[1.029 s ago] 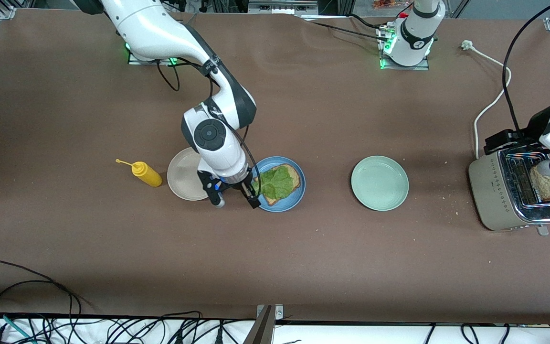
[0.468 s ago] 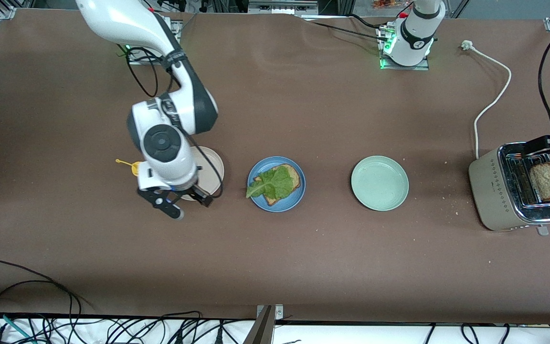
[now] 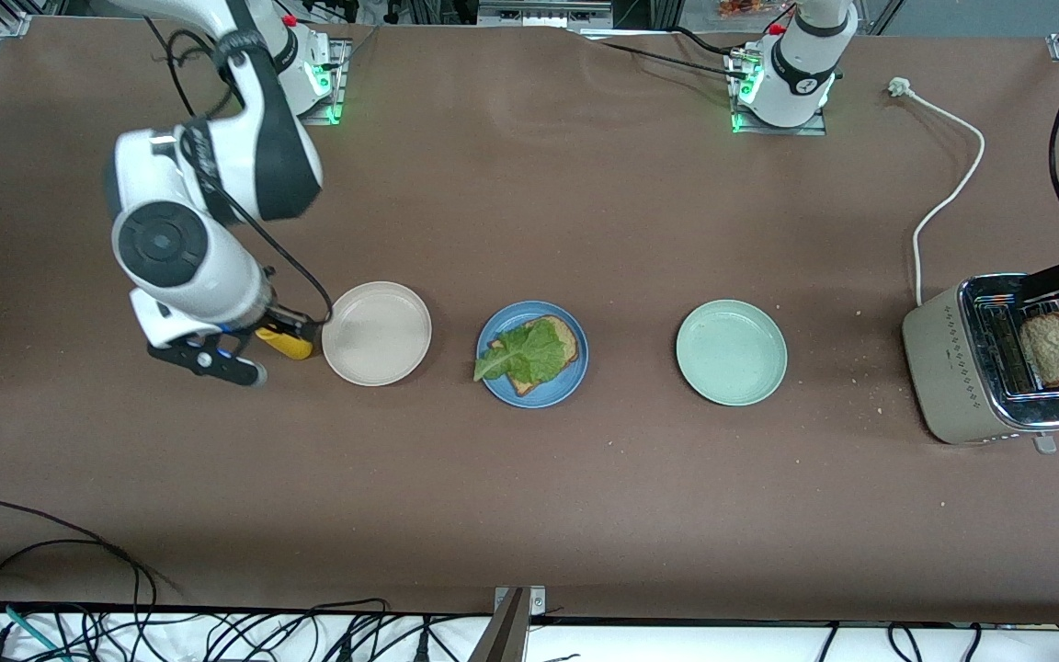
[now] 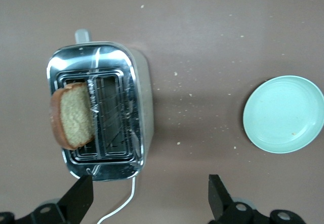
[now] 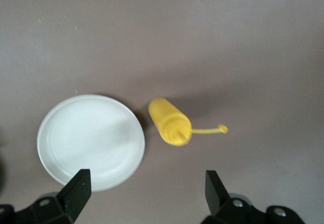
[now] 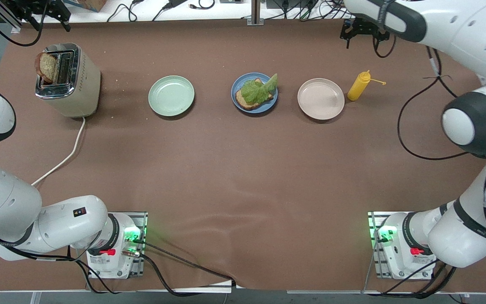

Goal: Make sandwich in blue plate with both arms
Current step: 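Release the lettuce and move the right gripper toward the mustard bottle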

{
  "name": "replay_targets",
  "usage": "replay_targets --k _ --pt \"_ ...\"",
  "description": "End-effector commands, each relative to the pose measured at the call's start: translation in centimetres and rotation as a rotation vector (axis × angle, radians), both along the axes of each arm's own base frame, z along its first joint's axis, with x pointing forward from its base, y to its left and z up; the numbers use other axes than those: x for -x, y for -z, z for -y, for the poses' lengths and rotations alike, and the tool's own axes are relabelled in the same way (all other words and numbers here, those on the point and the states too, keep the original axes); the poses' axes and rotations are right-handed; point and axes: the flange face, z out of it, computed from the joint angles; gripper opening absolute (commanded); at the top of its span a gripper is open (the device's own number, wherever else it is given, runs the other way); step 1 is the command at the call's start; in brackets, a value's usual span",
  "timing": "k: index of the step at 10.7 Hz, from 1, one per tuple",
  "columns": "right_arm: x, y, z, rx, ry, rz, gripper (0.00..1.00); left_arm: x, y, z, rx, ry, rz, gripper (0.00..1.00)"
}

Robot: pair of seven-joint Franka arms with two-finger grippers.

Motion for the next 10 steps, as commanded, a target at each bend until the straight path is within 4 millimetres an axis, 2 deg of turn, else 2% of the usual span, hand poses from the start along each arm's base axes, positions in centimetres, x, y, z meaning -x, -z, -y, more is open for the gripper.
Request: replay_targets --k 1,2,5,6,8,10 --pt "6.0 -2.0 5.8 -0.071 -0.104 -0.067 1.0 -0.4 -0.9 3.4 0.029 -0.019 0.017 1.0" --pt "6.3 -2.6 8.3 -0.094 -0.163 -0.078 1.0 -0.5 -0.9 4.1 0.033 -0.007 0.018 1.0" --pt "5.5 -2.9 16.7 -0.163 -0.374 -0.118 1.0 -0.5 -0.7 4.1 0.033 -0.007 0.015 1.0" --pt "5.3 -2.7 18.8 -0.186 -0.431 -0.125 1.0 -0.5 -0.8 4.0 0.033 -0.007 0.018 1.0" --pt "4.8 -0.7 24.2 -0.294 -0.502 -0.124 1.0 -0.6 -0.7 4.0 0.034 -0.007 0.017 1.0" --pt "4.3 3.0 30.7 -0.483 -0.568 -0.056 1.0 -0.6 -0.7 4.0 0.034 -0.003 0.017 1.0"
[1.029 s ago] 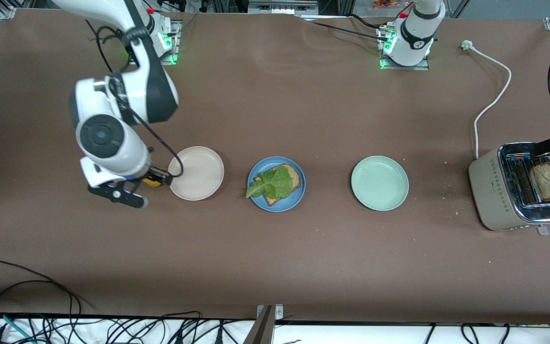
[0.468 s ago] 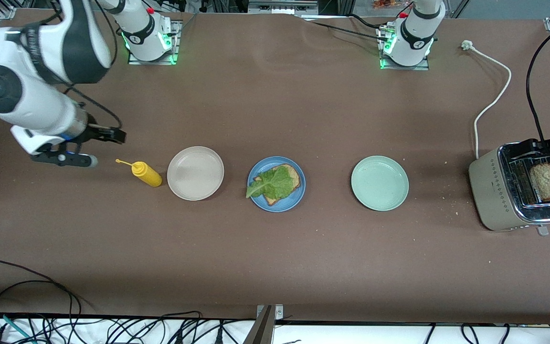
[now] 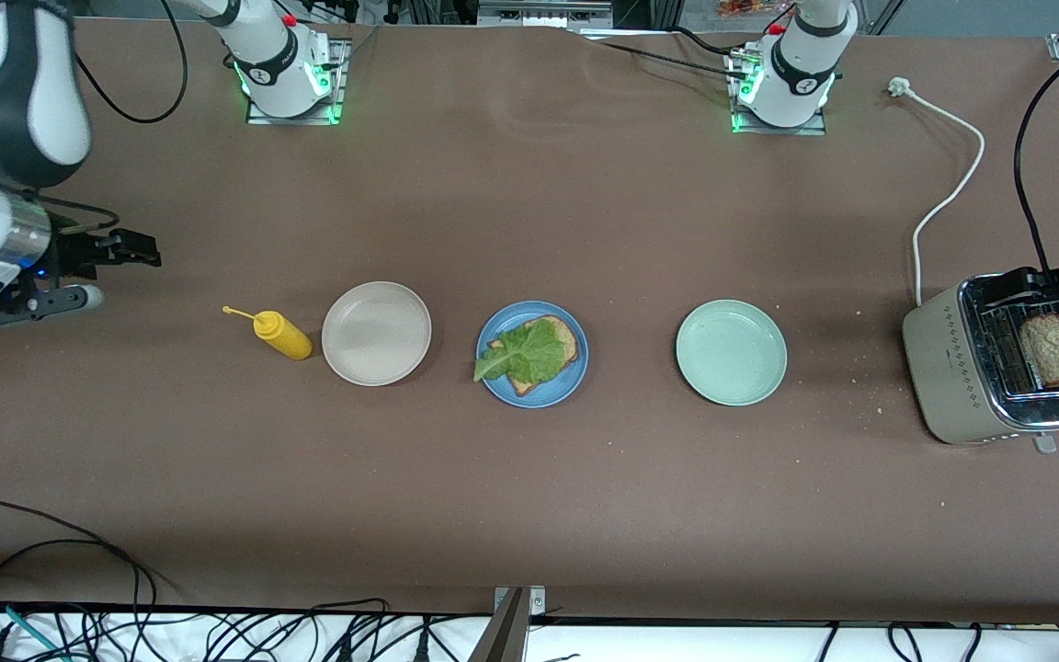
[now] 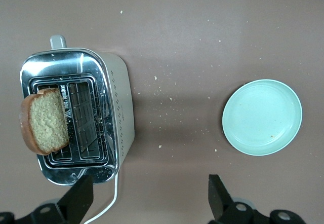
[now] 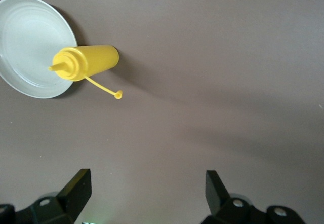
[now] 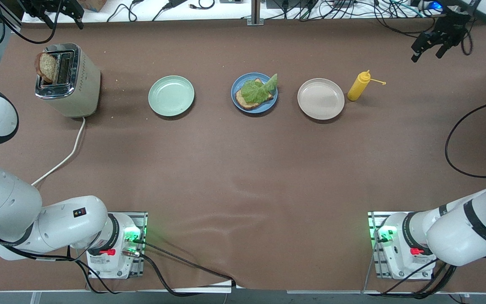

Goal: Make sandwich in blue plate with both arms
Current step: 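Release the lettuce and move the right gripper toward the mustard bottle, then grasp the yellow mustard bottle with the right gripper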

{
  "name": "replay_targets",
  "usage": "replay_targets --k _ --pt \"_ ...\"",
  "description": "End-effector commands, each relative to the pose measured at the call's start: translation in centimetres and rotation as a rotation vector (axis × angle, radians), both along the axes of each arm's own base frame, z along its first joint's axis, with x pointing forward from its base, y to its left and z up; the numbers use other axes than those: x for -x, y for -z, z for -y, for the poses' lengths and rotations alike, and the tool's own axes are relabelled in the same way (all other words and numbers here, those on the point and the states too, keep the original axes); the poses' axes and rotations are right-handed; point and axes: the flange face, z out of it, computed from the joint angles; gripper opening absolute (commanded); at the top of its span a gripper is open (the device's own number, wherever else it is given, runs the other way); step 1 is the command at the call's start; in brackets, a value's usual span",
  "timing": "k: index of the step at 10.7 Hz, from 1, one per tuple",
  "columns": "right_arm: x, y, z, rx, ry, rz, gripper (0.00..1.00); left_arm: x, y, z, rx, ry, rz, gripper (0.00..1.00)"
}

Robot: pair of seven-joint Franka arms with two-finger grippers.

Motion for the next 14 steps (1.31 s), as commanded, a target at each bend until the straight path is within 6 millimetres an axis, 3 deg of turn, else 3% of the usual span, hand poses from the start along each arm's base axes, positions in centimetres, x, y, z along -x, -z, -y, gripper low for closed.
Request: replay_targets --k 1,3,6,9,13,14 --pt "-0.7 5.6 8.5 -0.254 -0.073 0.05 1.0 0.0 -0.4 0.0 0.017 -0.003 0.006 1.0" --pt "-0.8 7.8 11.4 -0.32 -0.175 0.088 1.0 0.0 -0.4 0.0 0.017 -0.003 0.007 1.0" --pt "-0.7 14.0 13.8 -0.562 -0.407 0.255 1.0 -0.1 -0.4 -0.2 0.018 -0.002 0.007 1.0" --pt "0.8 19.8 15.2 -0.769 -0.588 0.376 1.0 -0.1 -0.3 0.0 0.018 0.001 0.006 1.0" --pt "1.0 25.8 14.3 -0.893 -0.891 0.632 1.0 -0.1 -0.3 0.1 0.018 0.003 0.006 1.0" --pt "0.6 26.8 12.7 -0.923 -0.973 0.711 1.0 -0.1 -0.3 0.1 0.018 0.003 0.006 1.0"
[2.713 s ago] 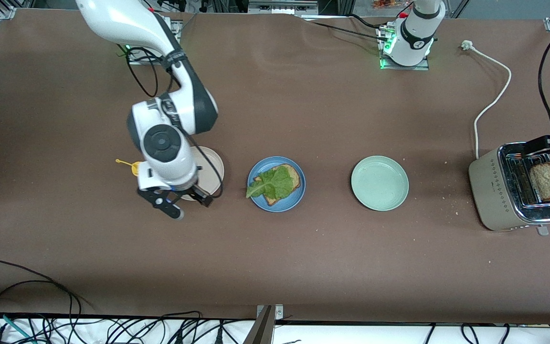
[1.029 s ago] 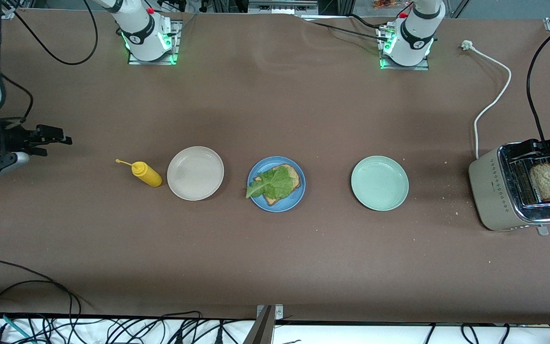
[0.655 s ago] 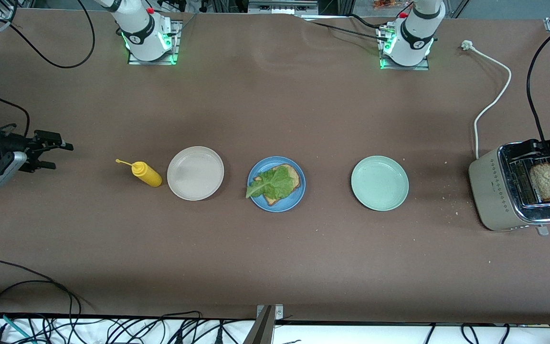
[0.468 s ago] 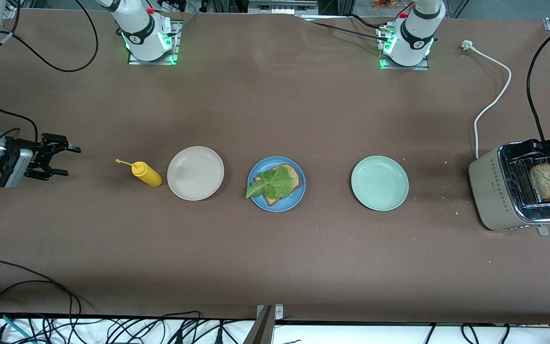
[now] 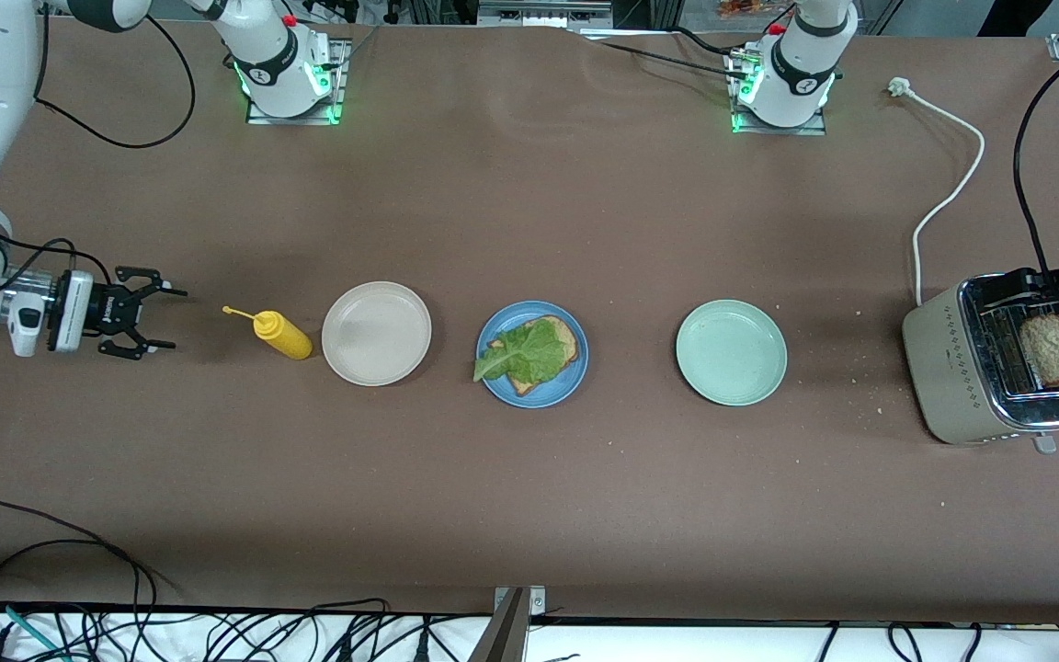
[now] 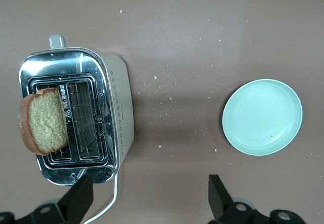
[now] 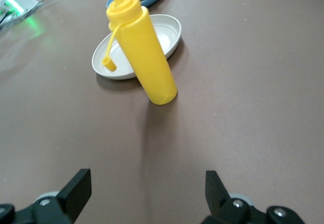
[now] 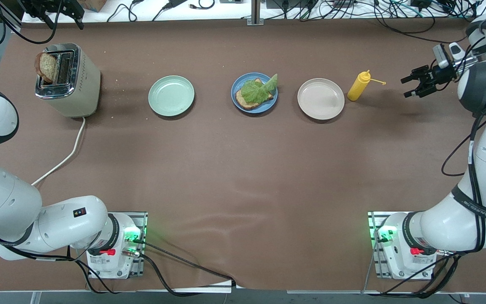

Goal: Make sandwich in blue plate with both arms
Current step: 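Grasp the yellow mustard bottle with the right gripper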

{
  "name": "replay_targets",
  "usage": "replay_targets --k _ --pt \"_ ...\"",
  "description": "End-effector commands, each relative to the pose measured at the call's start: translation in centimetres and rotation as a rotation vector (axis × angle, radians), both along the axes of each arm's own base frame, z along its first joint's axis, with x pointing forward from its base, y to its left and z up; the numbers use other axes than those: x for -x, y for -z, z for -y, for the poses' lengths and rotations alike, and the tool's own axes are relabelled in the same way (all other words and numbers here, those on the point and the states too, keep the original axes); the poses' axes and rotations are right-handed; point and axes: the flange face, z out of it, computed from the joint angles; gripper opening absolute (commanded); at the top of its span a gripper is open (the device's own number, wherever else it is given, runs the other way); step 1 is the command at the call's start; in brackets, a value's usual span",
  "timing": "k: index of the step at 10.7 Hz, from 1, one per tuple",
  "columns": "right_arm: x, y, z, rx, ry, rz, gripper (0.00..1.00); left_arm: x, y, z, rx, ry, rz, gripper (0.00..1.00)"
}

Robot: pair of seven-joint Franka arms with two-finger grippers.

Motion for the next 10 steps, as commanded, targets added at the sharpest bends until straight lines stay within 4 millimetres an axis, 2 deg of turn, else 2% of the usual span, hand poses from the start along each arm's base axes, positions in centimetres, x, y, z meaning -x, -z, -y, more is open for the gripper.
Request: replay_targets --k 1,4,5,10 --pt "-1.2 3.2 -2.4 -0.13 -0.132 0.227 1.0 0.0 -0.5 0.1 0.017 0.003 0.008 1.0" --pt "-0.7 7.9 -6.2 -0.354 -0.074 0.239 1.0 -0.1 -0.3 0.2 0.017 0.004 0.005 1.0" --pt "-0.8 8.7 -7.4 -0.385 -0.068 0.242 1.0 -0.1 -0.3 0.2 0.017 0.004 0.005 1.0" --pt "-1.8 9.3 -12.3 -0.506 -0.096 0.28 1.0 -0.1 -0.1 0.2 0.018 0.006 0.002 1.0"
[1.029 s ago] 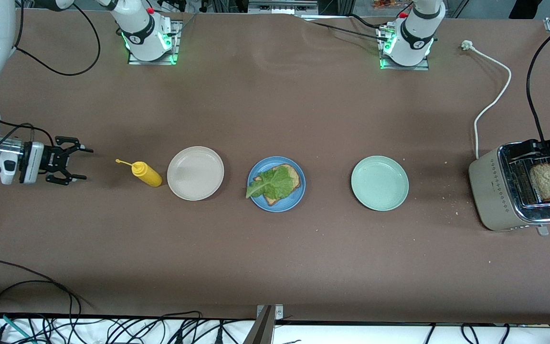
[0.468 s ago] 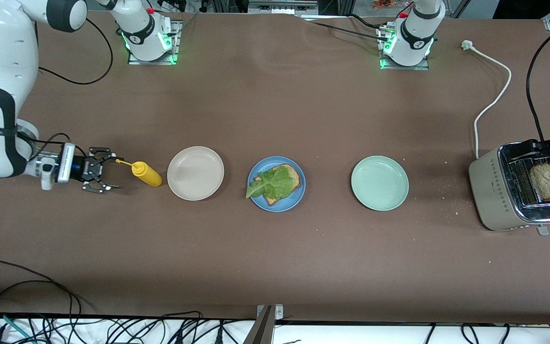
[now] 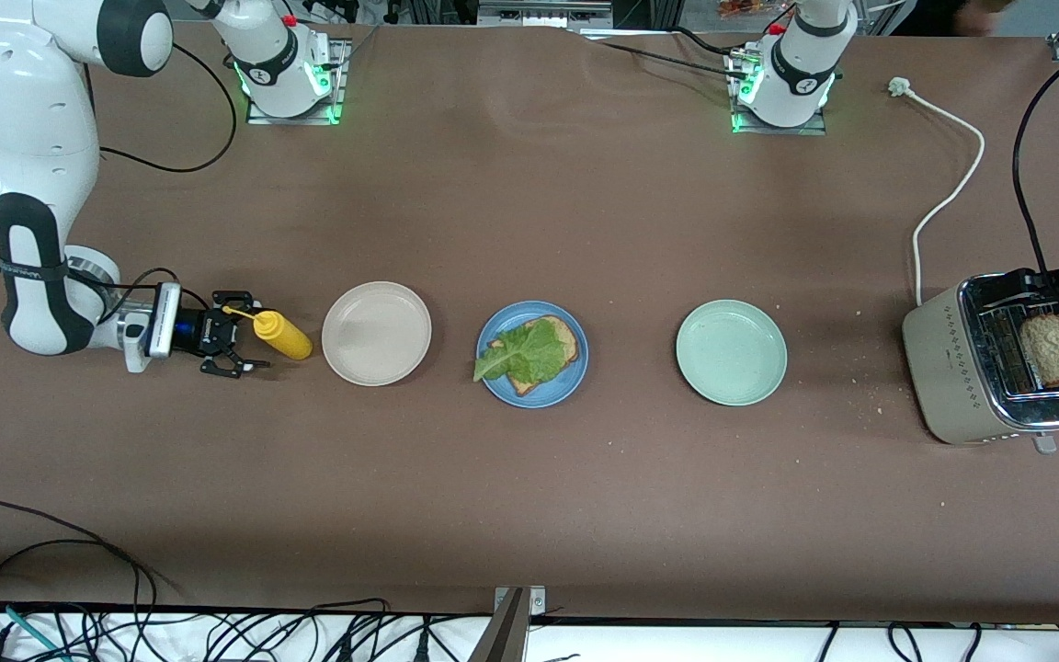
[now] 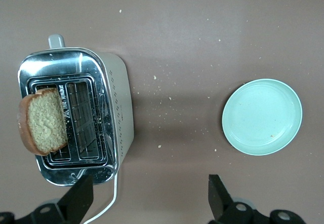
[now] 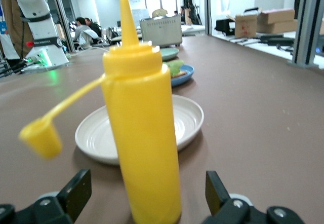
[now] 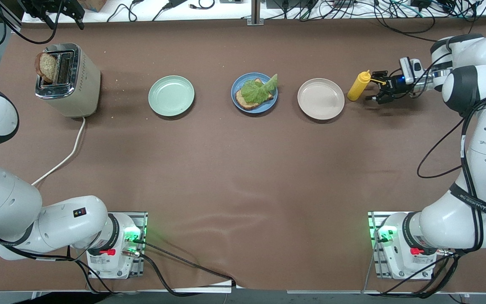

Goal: Make sandwich in blue plate with both arms
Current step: 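Lift the mustard bottle and tilt its nozzle toward the blue plate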

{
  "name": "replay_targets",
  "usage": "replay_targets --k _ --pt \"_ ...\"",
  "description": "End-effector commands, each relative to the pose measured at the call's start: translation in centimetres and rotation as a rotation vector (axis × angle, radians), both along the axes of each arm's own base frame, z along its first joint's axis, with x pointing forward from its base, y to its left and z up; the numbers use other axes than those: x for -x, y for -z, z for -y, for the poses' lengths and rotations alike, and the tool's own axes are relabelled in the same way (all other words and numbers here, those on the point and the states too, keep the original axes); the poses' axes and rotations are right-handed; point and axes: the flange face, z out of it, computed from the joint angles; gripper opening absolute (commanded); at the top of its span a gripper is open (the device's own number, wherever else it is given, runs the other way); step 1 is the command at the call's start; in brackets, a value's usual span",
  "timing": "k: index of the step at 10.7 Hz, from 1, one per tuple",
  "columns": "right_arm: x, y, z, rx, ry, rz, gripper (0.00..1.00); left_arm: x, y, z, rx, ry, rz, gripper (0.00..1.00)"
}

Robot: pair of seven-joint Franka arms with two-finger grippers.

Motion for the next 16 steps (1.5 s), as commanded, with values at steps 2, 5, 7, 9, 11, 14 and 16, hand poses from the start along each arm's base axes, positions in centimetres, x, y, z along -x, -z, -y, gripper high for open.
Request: replay_targets --k 2,5,7,9,11,14,16 --pt "0.1 0.8 -2.1 -0.128 -0.039 0.002 1.0 -0.1 -0.3 0.2 0.018 0.005 0.005 1.0" --pt "-0.2 1.0 -3.8 -0.168 -0.037 0.015 0.99 -0.1 -0.3 0.3 0.018 0.006 0.005 1.0" --pt "-0.5 0.8 -3.8 -0.168 -0.033 0.02 0.43 -0.1 -0.2 0.3 0.018 0.006 0.004 1.0" --pt "-1.3 0.4 -3.8 -0.161 -0.043 0.019 0.06 -0.1 -0.2 0.4 0.018 0.008 0.004 1.0" --pt "-2.4 -0.8 -3.4 -0.149 -0.04 -0.051 0.02 -0.1 -0.1 0.4 0.018 0.008 0.002 1.0" --pt "-4.1 -3.4 -2.8 -0.018 -0.115 -0.256 0.03 -0.1 -0.1 0.4 0.018 0.008 0.002 1.0" --pt "-6.8 -6.6 -2.7 0.133 -0.14 -0.411 0.03 -0.1 -0.1 0.4 0.018 0.006 0.001 1.0"
